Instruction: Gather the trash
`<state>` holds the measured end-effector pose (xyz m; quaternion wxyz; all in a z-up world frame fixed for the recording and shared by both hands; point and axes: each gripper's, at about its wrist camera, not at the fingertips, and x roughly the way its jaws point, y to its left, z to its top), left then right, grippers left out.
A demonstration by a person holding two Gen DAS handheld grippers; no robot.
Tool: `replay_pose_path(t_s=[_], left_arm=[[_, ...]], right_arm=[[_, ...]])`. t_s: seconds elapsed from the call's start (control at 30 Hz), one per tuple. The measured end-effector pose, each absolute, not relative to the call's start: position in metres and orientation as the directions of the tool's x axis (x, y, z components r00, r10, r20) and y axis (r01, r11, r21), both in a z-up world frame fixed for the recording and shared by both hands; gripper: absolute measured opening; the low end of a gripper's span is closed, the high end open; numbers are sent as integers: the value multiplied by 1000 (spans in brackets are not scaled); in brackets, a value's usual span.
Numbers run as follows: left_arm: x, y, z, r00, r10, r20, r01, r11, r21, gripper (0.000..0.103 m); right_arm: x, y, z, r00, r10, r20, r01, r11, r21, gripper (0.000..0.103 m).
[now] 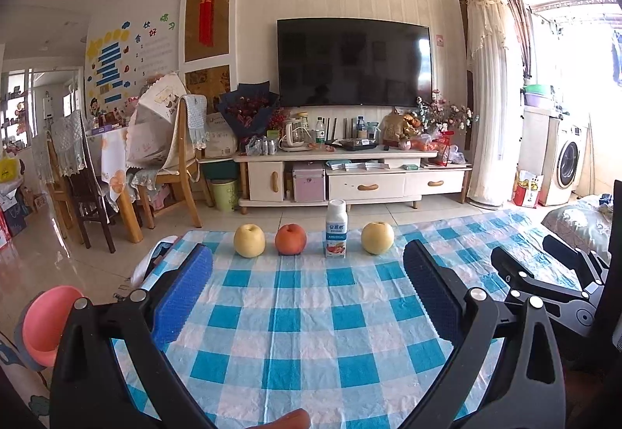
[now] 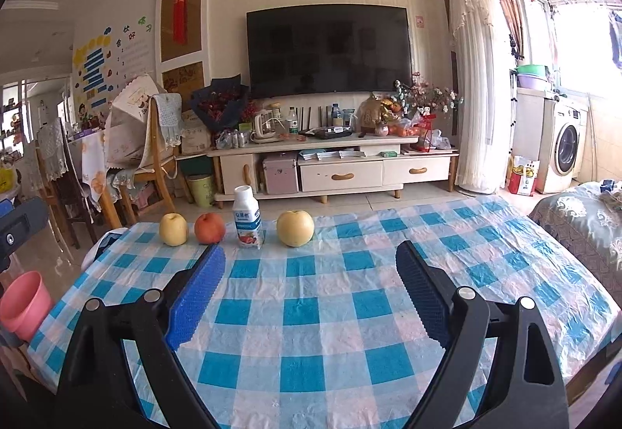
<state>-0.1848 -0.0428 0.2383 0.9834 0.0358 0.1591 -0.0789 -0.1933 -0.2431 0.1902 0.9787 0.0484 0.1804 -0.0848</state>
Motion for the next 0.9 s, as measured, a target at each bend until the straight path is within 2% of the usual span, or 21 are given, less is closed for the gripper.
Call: replay_pose_path(t_s=[0.33, 0.57, 0.9], left_arm=[[-171, -56, 224, 932, -138, -335, 158, 987, 32, 99], [-151, -56, 204, 915, -137, -380, 154, 988, 15, 99], [-115, -49, 159, 882, -127, -453, 139, 990, -7, 99]], right_arm=[[-181, -242, 176, 910, -148, -387, 170, 985, 25, 89], [-165, -238, 160, 894, -143, -425, 154, 988, -10, 89], [-133, -229, 121, 837, -130, -532, 127, 991, -43, 89]])
